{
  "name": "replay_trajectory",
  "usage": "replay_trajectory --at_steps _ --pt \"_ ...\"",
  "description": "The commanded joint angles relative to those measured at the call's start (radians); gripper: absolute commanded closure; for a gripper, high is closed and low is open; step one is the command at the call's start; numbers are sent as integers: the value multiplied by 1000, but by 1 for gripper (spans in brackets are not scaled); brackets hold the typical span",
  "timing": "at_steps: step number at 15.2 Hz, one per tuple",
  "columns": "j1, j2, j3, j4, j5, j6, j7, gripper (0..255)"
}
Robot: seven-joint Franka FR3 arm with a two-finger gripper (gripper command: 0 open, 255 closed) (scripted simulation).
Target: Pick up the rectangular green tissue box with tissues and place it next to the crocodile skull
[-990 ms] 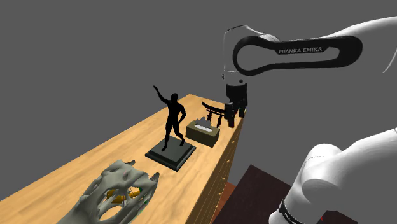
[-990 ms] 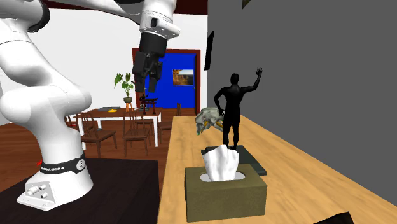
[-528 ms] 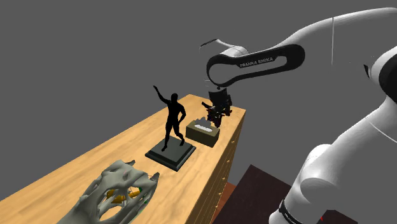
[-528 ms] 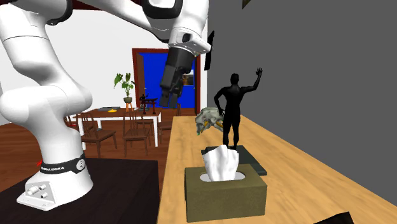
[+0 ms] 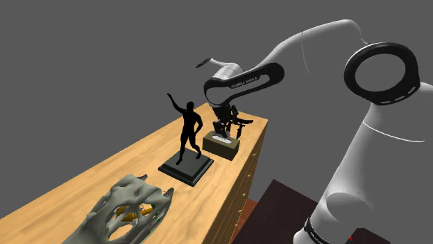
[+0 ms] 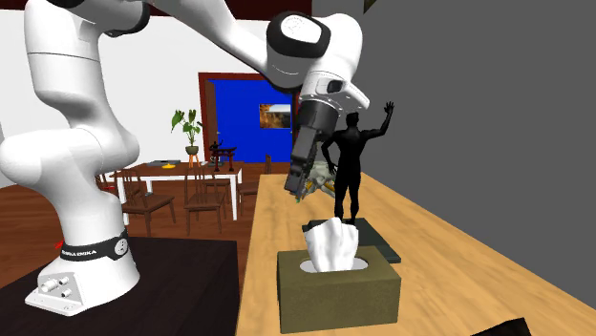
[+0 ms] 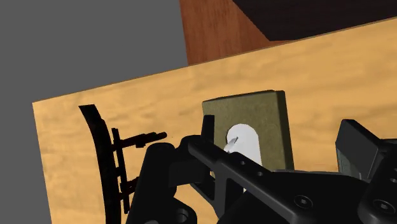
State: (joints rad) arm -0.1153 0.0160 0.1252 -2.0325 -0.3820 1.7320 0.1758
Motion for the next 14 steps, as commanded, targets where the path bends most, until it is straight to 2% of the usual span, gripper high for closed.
replay_trajectory --at_steps 1,4,5,12,14 --pt "-2 85 -3 67 -52 -2 20 0" --pt "2 209 -14 175 -123 -17 45 0" --pt "4 216 -15 182 -127 -18 46 0" --pt "-20 218 -33 95 -147 76 58 0" --pt "-20 218 -33 95 -147 76 58 0"
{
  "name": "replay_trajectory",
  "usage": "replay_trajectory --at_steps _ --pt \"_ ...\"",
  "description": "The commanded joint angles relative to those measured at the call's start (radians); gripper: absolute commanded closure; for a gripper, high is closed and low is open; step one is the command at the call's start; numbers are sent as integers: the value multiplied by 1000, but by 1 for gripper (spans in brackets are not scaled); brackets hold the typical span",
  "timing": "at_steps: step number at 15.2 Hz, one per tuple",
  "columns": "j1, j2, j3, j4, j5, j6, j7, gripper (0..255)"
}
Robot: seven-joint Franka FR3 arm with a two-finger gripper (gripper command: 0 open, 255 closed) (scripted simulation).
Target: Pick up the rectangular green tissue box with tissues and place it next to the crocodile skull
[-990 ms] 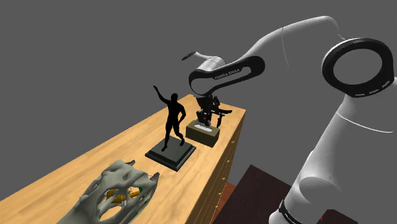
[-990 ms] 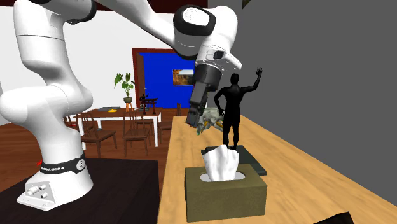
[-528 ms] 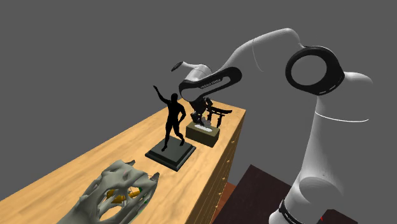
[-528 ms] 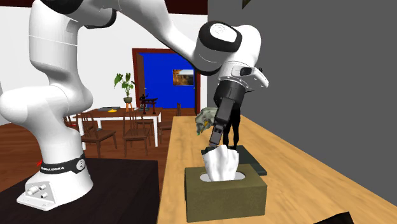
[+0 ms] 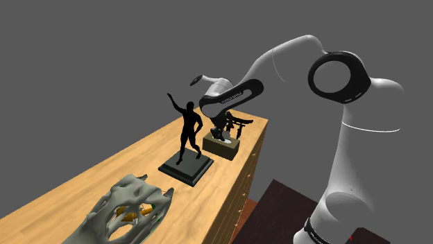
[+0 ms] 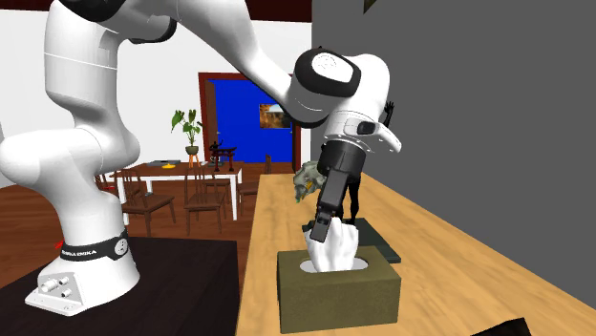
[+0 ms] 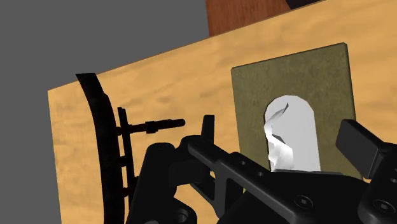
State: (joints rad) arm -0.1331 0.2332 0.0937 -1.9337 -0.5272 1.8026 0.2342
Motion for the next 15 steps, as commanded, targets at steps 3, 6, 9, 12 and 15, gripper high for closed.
replay_trajectory --at_steps 3,6,9,12,15 --pt "-2 0 -1 -4 -2 5 0 0" --pt "-2 0 -1 -4 -2 5 0 0" --pt "-2 0 -1 -4 -2 5 0 255" --pt "-1 2 -1 -3 -1 5 1 255" --pt "-2 2 -2 -4 -2 7 0 255"
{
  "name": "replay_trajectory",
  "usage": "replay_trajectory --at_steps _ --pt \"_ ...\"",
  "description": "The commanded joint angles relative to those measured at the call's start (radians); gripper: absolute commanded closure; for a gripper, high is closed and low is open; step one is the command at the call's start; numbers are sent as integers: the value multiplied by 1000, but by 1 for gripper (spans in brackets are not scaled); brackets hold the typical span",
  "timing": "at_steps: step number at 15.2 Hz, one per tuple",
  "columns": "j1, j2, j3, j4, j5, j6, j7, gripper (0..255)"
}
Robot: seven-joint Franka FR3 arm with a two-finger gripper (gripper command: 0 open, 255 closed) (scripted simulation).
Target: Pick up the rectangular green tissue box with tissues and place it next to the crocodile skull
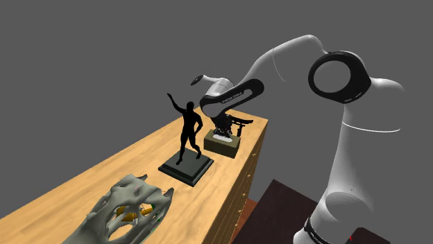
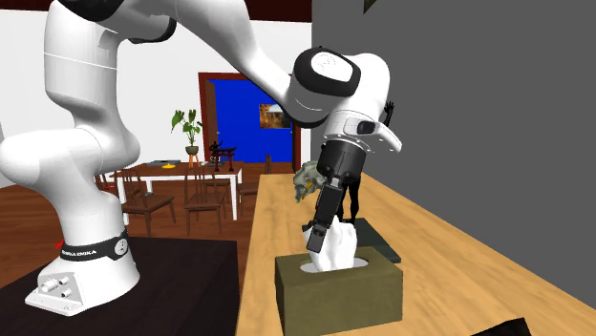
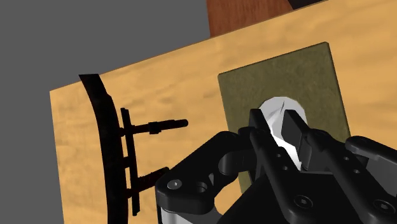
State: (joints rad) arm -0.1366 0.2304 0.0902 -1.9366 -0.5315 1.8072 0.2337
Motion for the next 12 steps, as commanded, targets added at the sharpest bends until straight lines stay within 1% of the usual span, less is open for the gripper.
replay_trajectory --at_steps 1,12 --pt "2 3 2 -1 3 1 0 255" --pt "6 -56 7 68 22 -113 -59 255"
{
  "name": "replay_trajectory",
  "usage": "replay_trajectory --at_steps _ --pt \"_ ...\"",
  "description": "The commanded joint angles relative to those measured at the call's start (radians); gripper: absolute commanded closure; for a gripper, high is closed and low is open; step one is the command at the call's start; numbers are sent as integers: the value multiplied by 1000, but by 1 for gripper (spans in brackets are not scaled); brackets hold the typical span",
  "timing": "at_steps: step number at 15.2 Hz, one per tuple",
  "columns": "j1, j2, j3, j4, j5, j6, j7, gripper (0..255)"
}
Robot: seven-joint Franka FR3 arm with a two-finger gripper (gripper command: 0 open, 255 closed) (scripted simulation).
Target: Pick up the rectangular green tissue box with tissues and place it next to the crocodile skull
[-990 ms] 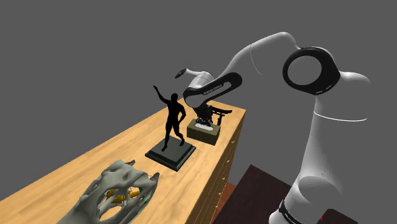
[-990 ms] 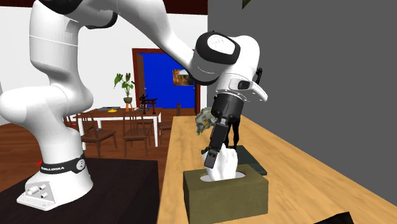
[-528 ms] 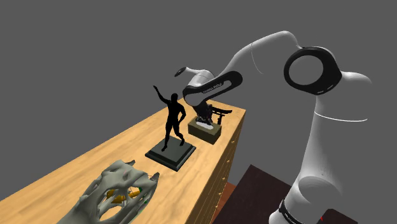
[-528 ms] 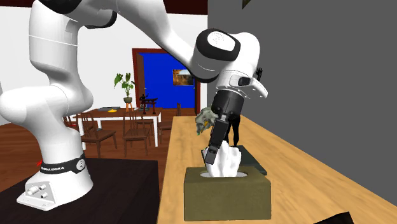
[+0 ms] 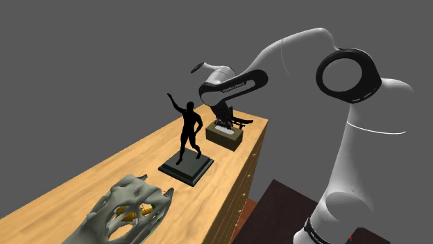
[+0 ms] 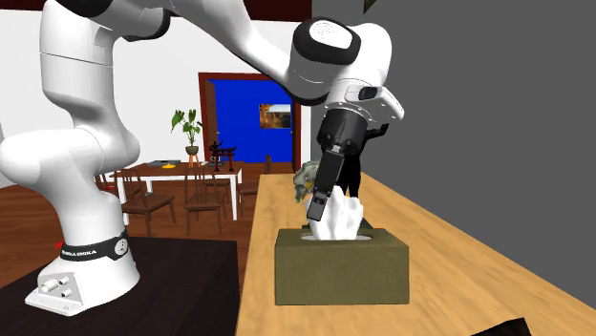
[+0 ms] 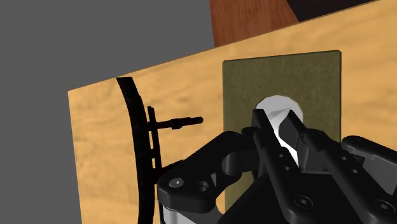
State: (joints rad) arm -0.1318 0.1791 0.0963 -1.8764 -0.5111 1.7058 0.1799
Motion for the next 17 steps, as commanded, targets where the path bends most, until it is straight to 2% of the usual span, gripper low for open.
replay_trajectory --at_steps 1,17 --pt "1 -9 1 15 3 -22 -10 255" --pt "9 -52 6 168 13 -198 -95 255"
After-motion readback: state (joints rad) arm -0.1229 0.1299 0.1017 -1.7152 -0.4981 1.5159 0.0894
